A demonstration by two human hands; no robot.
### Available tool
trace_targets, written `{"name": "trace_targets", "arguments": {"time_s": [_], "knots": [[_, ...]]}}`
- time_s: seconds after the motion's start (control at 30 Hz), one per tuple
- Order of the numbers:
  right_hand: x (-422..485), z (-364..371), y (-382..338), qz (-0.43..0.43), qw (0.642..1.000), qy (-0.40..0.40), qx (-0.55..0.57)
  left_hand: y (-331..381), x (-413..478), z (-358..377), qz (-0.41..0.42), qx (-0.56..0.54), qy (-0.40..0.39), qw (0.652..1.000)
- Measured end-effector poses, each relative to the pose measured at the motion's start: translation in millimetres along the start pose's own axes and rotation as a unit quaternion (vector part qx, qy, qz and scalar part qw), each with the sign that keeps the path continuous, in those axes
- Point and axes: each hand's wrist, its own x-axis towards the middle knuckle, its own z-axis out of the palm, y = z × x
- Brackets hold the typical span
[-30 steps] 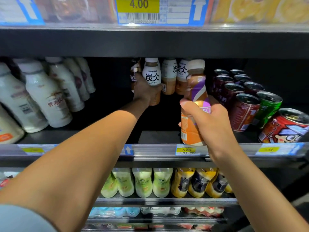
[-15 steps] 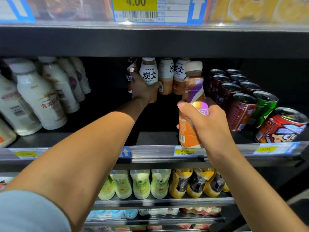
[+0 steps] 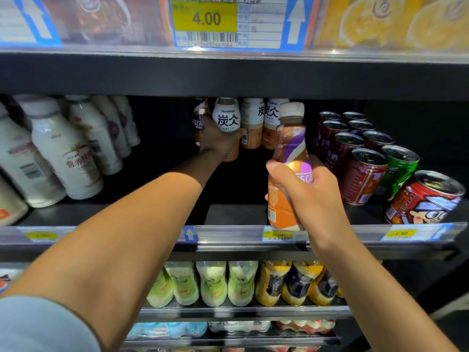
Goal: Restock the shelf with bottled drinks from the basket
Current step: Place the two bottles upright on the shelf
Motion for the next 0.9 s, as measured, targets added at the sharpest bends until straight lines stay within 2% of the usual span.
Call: {"name": "trace_targets", "arguments": {"time_s": [0.07,0.13,0.2,0.27,0.33,0.4,0.5,0.6,0.73,0.9], "knots": [[0.8,0.7,-0.3,-0.004,1.0,-0.002,-0.002,3.7,5.1,-9.1,-0.008,0.011,-0.041,0.999],[2.3,2.8,-1.0,-0.007,1.0,-0.001,-0.006,8.6,-0.7,-29.5,-0.002,0.083,-0.083,0.993],[4.1,6.5,-2.1,0.001,1.0,0.005,-0.002,9.9,-22.3,-58.0,0.041,0.154,-0.138,0.978],[6.4,11.9,-3.1,0.009,1.0,0.007,0.001,7.0,-61.2,-93.5,0.111,0.159,-0.195,0.961],[7.9,19.4,-3.8,0.012,1.0,0.002,-0.006,8.2,-111.0,-138.2,0.162,0.222,-0.256,0.927],[8.7,29.1,-4.7,0.017,1.0,0.001,-0.012,2.1,-146.7,-180.0,0.22,0.318,-0.309,0.869],[10.0,48.6,-6.9,0.024,1.0,0.003,-0.017,-26.7,-165.2,-214.6,0.343,0.444,-0.25,0.789],[12.4,73.0,-8.5,0.023,1.0,0.007,-0.01,-53.6,-163.7,-210.3,0.445,0.474,-0.152,0.744],[20.5,105.0,-10.5,0.02,0.999,0.006,-0.026,-62.6,-157.2,-200.8,0.509,0.456,-0.048,0.729],[37.7,124.7,-0.8,-0.007,0.997,0.021,-0.074,-68.5,-156.2,-196.3,0.542,0.409,0.002,0.734]]}}
